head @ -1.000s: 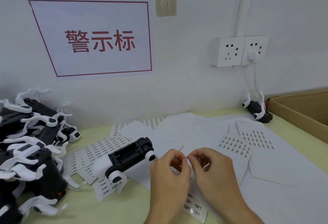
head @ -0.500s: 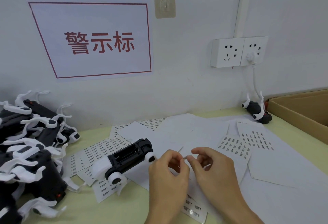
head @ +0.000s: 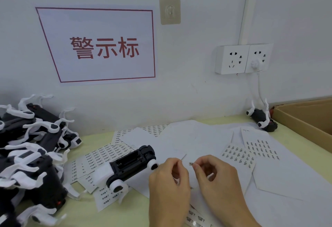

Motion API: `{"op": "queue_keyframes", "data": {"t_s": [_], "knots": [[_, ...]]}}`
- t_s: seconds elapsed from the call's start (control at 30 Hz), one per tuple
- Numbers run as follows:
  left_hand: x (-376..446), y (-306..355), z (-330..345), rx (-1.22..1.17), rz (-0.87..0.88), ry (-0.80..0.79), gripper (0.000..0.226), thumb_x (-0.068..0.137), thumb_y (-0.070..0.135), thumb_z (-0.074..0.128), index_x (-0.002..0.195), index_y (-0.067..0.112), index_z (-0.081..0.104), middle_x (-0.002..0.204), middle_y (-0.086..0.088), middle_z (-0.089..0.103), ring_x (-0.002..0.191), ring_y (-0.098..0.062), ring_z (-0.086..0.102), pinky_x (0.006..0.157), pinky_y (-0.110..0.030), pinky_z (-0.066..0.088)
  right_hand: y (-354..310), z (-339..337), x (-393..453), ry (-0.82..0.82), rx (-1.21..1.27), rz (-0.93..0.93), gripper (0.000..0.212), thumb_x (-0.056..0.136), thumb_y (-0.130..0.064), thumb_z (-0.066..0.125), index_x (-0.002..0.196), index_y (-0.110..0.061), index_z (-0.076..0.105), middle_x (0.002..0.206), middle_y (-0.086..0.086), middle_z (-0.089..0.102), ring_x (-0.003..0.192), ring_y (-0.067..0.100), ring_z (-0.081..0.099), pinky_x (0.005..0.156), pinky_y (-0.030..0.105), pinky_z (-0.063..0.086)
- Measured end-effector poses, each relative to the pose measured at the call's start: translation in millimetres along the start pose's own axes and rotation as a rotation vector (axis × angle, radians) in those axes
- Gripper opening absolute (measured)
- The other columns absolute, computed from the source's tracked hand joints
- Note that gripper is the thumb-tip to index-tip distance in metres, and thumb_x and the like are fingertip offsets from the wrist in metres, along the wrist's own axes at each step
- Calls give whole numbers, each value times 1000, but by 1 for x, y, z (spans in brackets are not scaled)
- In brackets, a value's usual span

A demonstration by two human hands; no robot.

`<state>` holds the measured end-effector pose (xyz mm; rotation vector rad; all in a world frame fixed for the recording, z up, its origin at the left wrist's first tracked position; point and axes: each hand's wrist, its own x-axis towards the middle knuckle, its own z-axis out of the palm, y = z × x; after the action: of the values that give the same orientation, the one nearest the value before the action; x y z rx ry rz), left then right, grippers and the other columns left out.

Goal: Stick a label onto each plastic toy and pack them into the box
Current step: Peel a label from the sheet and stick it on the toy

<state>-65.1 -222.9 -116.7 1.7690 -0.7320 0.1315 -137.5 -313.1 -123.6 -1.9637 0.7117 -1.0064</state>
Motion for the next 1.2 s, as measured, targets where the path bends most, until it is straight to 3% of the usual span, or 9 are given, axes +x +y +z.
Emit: {"op": "queue_keyframes", "data": {"t_s": [0.2,0.3,0.4,0.63,0.73,0.87,1.0,1.13,1.2], "knots": [[10,20,-9,67,333,103,13,88,18,59,79,17,69,56,13,55,56,-6,54,61,-32,53,1,0,2,-8,7,28,23,85,-13,71,68,-28,68,66,-11,68,64,7,61,57,12,42],[27,30,-26,100,370,120,11,91,17,59,89,18,70,70,12,60,66,-5,55,61,-19,46,1,0,2,3,-4,30,23,86,-15,72,68,-29,68,67,-13,67,64,5,60,58,10,42],[45,32,-54,264,300,128,15,89,14,62,100,17,71,91,8,64,80,-1,51,76,-7,39,1,-1,1,-5,-9,41,24,86,-15,72,67,-29,67,66,-15,66,63,3,59,59,9,42],[64,22,-102,736,-177,-223,73,71,82,45,129,39,53,133,15,56,129,-15,46,111,-39,28,0,-1,2,-8,5,65,24,86,-16,73,66,-29,67,66,-14,66,61,2,57,58,8,42],[64,12,-111,700,-242,-462,79,59,84,62,125,44,47,122,20,56,115,-12,54,101,-38,44,0,0,1,-7,1,61,24,86,-16,73,67,-29,67,66,-15,65,61,1,56,58,8,42],[59,11,-112,881,-122,-483,36,76,43,65,108,43,49,90,16,59,84,-4,57,65,-24,44,1,0,1,-11,10,58,22,87,-18,72,68,-29,68,67,-13,66,60,1,56,56,7,42],[62,8,-112,739,-190,-375,28,79,40,69,104,38,54,86,12,61,73,-10,63,66,-31,53,1,0,0,-11,16,62,22,87,-18,72,68,-29,68,68,-13,66,61,1,56,56,7,42],[62,18,-105,156,-292,-305,61,76,40,80,117,46,35,85,9,71,61,-8,70,59,-28,50,1,0,1,-11,3,62,24,87,-18,71,67,-30,67,67,-13,66,60,1,56,56,8,42],[60,20,-94,-84,-351,-292,56,77,41,80,113,52,38,80,8,73,65,-7,71,65,-31,52,1,0,0,-13,5,66,25,87,-17,71,67,-30,66,68,-13,66,60,0,56,57,8,42]]}}
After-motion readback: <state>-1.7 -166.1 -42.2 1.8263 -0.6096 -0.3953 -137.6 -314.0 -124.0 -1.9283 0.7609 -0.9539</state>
